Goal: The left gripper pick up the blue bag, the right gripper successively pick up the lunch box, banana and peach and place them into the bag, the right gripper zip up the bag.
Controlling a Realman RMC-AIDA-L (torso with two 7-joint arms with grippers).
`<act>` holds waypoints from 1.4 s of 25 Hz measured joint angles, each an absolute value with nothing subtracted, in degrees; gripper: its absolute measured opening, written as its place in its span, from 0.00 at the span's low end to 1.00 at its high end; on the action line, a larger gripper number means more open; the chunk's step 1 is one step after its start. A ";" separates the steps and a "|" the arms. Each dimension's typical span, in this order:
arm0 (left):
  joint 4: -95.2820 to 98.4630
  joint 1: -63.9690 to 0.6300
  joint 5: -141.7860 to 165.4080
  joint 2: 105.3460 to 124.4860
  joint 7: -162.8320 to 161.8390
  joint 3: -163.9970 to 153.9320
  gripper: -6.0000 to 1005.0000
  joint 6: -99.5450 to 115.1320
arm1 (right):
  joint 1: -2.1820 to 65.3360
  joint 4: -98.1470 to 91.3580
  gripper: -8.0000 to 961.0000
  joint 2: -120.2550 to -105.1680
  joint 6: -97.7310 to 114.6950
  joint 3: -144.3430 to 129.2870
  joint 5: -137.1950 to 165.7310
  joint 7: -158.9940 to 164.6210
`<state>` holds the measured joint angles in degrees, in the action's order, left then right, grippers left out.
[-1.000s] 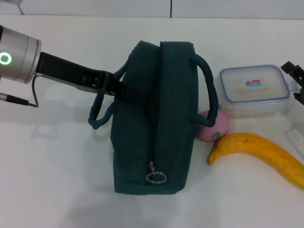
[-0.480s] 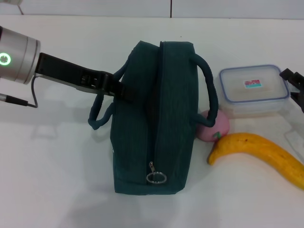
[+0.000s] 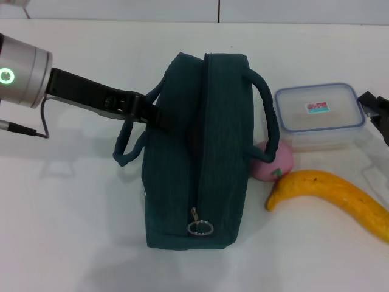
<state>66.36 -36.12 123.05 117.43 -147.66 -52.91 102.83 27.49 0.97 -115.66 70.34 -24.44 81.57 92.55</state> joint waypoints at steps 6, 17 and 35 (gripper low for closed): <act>66.36 -36.47 123.05 117.51 -147.84 -52.91 0.06 102.83 | 27.51 1.24 0.14 -115.74 72.50 -24.43 81.56 93.87; 66.36 -36.76 121.86 117.60 -148.13 -52.91 0.06 102.78 | 27.15 1.60 0.11 -115.97 73.10 -24.43 81.56 103.74; 66.55 -38.40 120.75 116.89 -148.12 -52.82 0.06 102.57 | 25.99 3.59 0.11 -116.06 79.18 -18.66 80.67 121.39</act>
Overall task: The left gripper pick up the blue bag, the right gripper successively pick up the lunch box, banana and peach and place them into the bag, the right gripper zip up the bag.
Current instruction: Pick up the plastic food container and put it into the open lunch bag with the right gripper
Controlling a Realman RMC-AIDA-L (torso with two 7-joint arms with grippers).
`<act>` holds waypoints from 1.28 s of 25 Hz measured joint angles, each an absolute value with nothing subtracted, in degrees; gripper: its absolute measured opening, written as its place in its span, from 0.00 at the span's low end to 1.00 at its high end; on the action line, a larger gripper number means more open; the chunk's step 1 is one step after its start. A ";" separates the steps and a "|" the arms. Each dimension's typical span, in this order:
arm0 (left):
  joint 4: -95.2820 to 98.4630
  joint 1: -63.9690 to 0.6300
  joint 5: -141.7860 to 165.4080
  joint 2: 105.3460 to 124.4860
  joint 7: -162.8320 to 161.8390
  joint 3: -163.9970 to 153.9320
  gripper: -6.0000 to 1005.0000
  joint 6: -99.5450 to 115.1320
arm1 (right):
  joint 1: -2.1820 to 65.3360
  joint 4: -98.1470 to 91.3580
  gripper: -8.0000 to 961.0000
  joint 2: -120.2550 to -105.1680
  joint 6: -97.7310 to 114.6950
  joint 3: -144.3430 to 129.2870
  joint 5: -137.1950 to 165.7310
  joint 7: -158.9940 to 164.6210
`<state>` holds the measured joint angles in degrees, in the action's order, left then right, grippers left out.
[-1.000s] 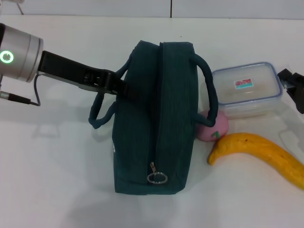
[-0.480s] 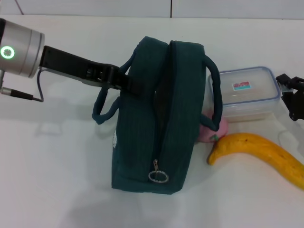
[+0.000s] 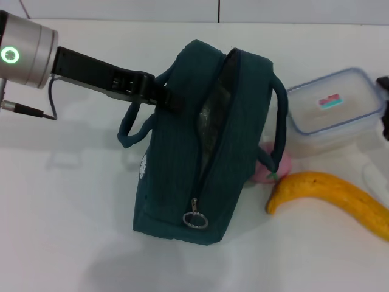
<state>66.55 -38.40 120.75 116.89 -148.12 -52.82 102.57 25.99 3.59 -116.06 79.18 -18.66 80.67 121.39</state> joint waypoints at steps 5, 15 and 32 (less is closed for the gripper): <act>66.54 -38.42 120.75 117.10 -148.12 -52.82 0.06 102.56 | 25.90 3.73 0.11 -115.96 82.95 -15.83 80.28 121.48; 66.47 -38.48 120.75 117.47 -148.38 -52.86 0.06 102.47 | 25.89 3.55 0.11 -115.91 86.31 -14.85 78.66 122.70; 65.93 -40.49 121.06 118.19 -148.72 -53.09 0.06 102.22 | 39.03 4.51 0.11 -116.21 96.57 -17.73 74.75 121.44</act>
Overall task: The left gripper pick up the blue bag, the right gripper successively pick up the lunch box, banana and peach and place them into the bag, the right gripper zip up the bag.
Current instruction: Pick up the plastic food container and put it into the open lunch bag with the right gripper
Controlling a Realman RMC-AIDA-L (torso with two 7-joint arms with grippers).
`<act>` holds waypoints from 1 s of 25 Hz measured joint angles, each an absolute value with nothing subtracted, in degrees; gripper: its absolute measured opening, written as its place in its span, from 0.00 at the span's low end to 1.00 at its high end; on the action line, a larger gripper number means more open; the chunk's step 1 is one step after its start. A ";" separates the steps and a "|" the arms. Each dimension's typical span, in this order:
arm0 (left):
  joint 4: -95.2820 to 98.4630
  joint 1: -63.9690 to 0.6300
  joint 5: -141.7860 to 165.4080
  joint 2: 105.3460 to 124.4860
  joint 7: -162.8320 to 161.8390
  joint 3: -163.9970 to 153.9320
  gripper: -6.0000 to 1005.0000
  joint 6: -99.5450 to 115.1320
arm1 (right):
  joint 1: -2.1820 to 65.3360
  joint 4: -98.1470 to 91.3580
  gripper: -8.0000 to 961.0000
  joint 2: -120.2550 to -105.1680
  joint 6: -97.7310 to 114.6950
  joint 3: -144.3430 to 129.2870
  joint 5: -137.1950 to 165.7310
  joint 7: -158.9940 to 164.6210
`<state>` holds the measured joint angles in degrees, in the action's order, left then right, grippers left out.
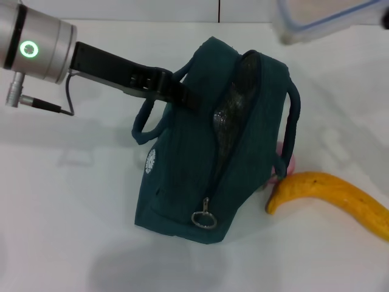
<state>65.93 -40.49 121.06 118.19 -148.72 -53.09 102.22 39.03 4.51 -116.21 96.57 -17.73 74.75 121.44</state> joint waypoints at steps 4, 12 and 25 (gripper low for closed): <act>65.71 -40.88 121.22 118.42 -148.70 -53.08 0.06 101.81 | 40.40 4.46 0.11 -116.21 93.57 -21.36 76.87 119.53; 65.71 -40.41 121.35 118.35 -148.47 -53.00 0.06 101.49 | 37.03 4.26 0.11 -116.16 90.07 -22.96 83.17 113.26; 65.75 -40.56 121.36 118.39 -148.54 -53.03 0.06 101.51 | 38.64 0.53 0.11 -116.17 90.66 -32.93 85.00 106.95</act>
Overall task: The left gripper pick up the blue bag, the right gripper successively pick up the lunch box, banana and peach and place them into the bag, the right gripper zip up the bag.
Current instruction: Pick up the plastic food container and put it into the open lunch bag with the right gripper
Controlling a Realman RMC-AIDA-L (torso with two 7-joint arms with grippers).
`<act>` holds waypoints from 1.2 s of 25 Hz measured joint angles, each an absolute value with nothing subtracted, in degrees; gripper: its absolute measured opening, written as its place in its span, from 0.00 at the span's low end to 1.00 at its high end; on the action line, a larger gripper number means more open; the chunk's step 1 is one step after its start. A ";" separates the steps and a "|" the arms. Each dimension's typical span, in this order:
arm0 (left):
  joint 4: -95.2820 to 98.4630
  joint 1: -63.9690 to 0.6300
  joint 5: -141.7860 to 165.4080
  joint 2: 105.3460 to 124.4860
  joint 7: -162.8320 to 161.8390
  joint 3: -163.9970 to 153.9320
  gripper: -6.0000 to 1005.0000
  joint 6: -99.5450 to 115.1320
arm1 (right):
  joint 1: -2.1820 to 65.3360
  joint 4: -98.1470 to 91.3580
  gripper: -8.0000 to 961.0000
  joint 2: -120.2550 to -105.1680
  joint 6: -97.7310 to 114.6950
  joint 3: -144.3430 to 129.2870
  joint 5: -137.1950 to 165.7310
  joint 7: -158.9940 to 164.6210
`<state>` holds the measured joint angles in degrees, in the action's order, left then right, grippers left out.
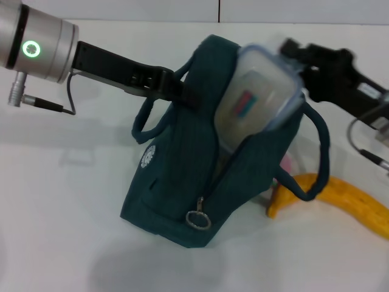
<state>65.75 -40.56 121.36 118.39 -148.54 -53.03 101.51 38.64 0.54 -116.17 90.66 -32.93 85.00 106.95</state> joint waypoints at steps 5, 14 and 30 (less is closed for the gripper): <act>65.75 -40.56 121.33 118.71 -148.42 -53.07 0.06 101.52 | 42.19 0.57 0.11 -116.19 90.73 -37.42 85.12 99.72; 65.74 -40.00 120.97 117.99 -148.32 -52.87 0.06 101.51 | 41.73 -1.62 0.11 -116.16 87.71 -43.97 85.27 97.11; 65.74 -39.93 121.13 118.19 -148.27 -52.87 0.06 101.52 | 42.52 -13.61 0.15 -116.09 84.99 -56.19 84.94 97.02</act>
<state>65.74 -39.93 121.13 118.19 -148.27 -52.87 101.52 42.52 -13.61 -116.09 84.99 -56.19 84.94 97.02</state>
